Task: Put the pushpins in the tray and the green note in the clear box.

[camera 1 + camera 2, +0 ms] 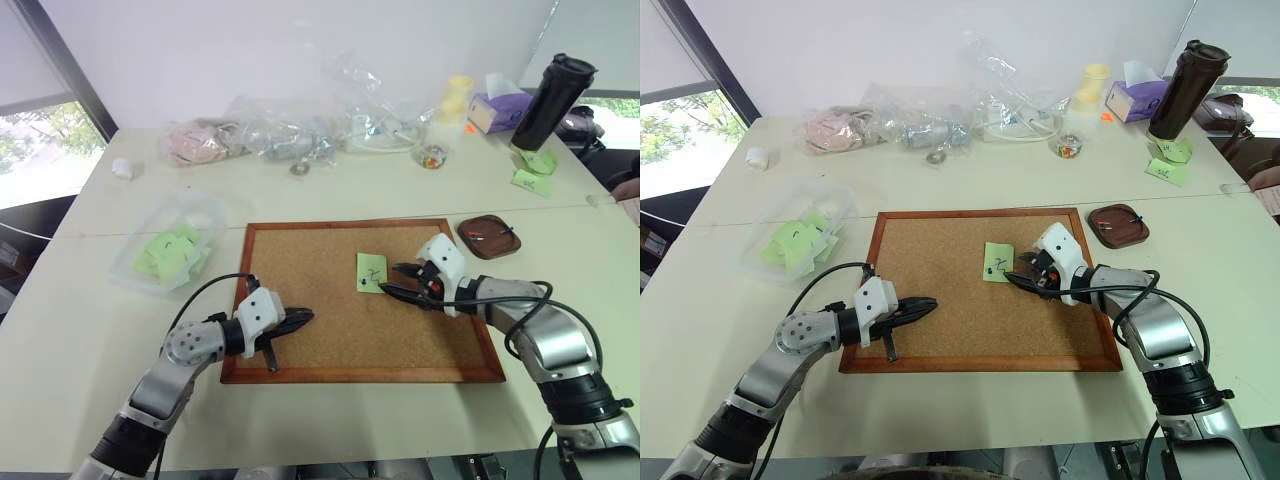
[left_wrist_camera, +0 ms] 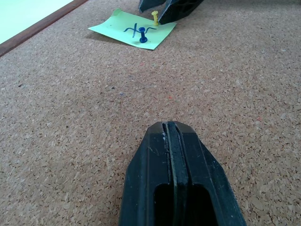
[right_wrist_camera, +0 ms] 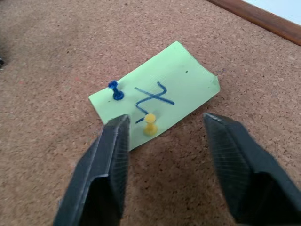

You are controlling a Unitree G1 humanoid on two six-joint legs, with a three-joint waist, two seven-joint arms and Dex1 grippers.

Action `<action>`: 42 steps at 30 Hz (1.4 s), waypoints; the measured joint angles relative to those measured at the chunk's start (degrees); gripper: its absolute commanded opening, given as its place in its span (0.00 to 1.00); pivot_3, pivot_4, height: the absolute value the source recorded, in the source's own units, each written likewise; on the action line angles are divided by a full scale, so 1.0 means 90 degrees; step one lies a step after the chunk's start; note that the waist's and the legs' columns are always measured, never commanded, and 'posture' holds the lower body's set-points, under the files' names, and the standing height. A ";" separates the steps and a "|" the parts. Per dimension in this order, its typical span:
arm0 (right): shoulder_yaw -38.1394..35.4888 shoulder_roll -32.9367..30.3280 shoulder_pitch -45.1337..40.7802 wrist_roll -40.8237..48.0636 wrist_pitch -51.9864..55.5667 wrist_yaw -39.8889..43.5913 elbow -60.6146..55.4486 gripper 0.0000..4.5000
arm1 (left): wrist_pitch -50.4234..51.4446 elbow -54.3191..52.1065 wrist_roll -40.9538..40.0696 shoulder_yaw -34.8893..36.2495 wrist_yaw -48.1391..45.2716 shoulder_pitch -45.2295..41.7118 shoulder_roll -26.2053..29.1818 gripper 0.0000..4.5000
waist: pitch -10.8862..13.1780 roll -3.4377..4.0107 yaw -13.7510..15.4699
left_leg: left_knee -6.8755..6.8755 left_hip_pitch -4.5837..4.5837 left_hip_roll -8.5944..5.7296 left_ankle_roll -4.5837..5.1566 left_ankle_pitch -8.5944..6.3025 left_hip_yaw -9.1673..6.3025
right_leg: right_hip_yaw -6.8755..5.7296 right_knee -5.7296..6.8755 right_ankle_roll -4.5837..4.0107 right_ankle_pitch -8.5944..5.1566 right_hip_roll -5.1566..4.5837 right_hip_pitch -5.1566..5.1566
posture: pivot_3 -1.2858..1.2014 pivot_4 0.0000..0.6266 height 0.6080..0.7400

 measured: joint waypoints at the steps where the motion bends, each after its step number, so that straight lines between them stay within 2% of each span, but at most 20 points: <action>1: 0.0007 0.0002 -0.0006 -0.0014 -0.0016 0.0004 0.0000 0.62 | 0.0015 -0.0010 0.0000 0.0001 0.0003 0.0004 0.0000 0.00 | 0.0000 0.0000 0.0000 | 0.0000 0.0000 0.0000 0.0000 0.0000 0.0000 | 0.0000 0.0000 0.0000 0.0000 0.0000 0.0000 | 0.52 0.24 1.00; 3: 0.0069 0.0009 -0.0009 -0.0062 -0.0039 0.0033 0.0024 0.62 | 0.0032 -0.0020 0.0000 0.0008 0.0006 0.0010 0.0000 0.00 | 0.0000 0.0000 -0.0004 | -0.0001 0.0000 0.0000 0.0000 0.0000 0.0000 | 0.0000 0.0000 0.0000 0.0000 0.0000 0.0000 | 0.52 0.24 1.00; 6: 0.0120 0.0035 -0.0009 -0.0091 -0.0048 0.0054 0.0050 0.45 | 0.0034 -0.0022 0.0000 0.0008 0.0008 0.0012 0.0000 0.00 | 0.0000 0.0000 -0.0004 | -0.0001 0.0000 0.0000 0.0000 0.0000 0.0000 | 0.0000 0.0000 0.0000 0.0000 0.0000 -0.0001 | 0.52 0.24 1.00; 10: 0.0145 0.0036 -0.0009 -0.0129 -0.0119 0.0116 0.0051 0.01 | 0.0034 -0.0023 0.0000 0.0009 0.0015 0.0017 0.0000 0.00 | 0.0000 0.0000 -0.0006 | -0.0001 0.0000 0.0000 0.0000 0.0000 0.0000 | 0.0000 0.0000 0.0000 0.0000 0.0001 0.0000 | 0.52 0.24 1.00; 28: 0.0116 -0.0005 0.0024 -0.0168 -0.0123 0.0187 0.0021 0.01 | 0.0016 -0.0030 0.0000 -0.0021 0.0113 0.0036 -0.0009 0.00 | -0.0002 -0.0002 0.0005 | -0.0002 0.0002 0.0000 0.0000 0.0000 0.0000 | 0.0000 -0.0001 0.0000 0.0000 0.0000 0.0001 | 0.52 0.24 1.00; 31: 0.0046 -0.0005 0.0102 -0.0171 -0.0122 0.0062 -0.0036 0.21 | 0.0011 -0.0037 0.0000 -0.0034 0.0117 0.0042 -0.0012 0.00 | -0.0002 -0.0002 0.0007 | -0.0002 0.0001 0.0000 0.0000 0.0000 0.0000 | 0.0001 -0.0001 0.0000 0.0000 0.0000 0.0001 | 0.52 0.24 1.00; 35: -0.0106 -0.0048 0.0109 -0.0224 -0.0096 -0.0134 -0.0032 0.65 | 0.0011 -0.0037 0.0000 -0.0029 0.0114 0.0048 -0.0011 0.00 | -0.0002 -0.0002 0.0008 | -0.0002 0.0001 0.0000 0.0000 0.0000 -0.0001 | 0.0000 -0.0001 0.0000 0.0000 0.0000 0.0001 | 0.52 0.24 1.00; 36: -0.0109 -0.0078 0.0109 -0.0255 -0.0072 -0.0159 -0.0032 0.65 | 0.0011 -0.0037 0.0000 -0.0029 0.0113 0.0048 -0.0011 0.00 | -0.0002 -0.0001 0.0008 | -0.0002 0.0002 0.0000 0.0000 0.0000 -0.0001 | 0.0000 -0.0001 0.0000 0.0000 0.0000 0.0001 | 0.52 0.24 1.00; 38: -0.0186 -0.0082 0.0114 -0.0170 0.0035 -0.0133 -0.0033 0.81 | 0.0011 -0.0037 0.0000 -0.0027 0.0111 0.0050 -0.0010 0.00 | -0.0002 -0.0002 0.0006 | -0.0002 0.0002 -0.0001 0.0000 0.0000 -0.0001 | 0.0001 -0.0001 0.0000 0.0000 0.0000 0.0001 | 0.52 0.24 1.00; 39: -0.0208 -0.0083 0.0125 -0.0147 0.0063 -0.0126 -0.0047 0.87 | 0.0011 -0.0037 0.0000 -0.0027 0.0110 0.0050 -0.0010 0.00 | -0.0002 -0.0002 0.0006 | -0.0002 0.0002 0.0000 0.0000 0.0000 -0.0001 | 0.0000 -0.0001 0.0000 0.0000 0.0000 0.0001 | 0.52 0.24 1.00; 42: -0.0213 -0.0083 0.0139 -0.0147 0.0080 -0.0127 -0.0097 0.87 | 0.0011 -0.0037 0.0000 -0.0027 0.0106 0.0050 -0.0010 0.00 | -0.0002 -0.0002 0.0006 | -0.0002 0.0001 -0.0001 0.0000 0.0000 -0.0001 | 0.0001 -0.0002 0.0000 0.0000 -0.0001 0.0002 | 0.52 0.24 1.00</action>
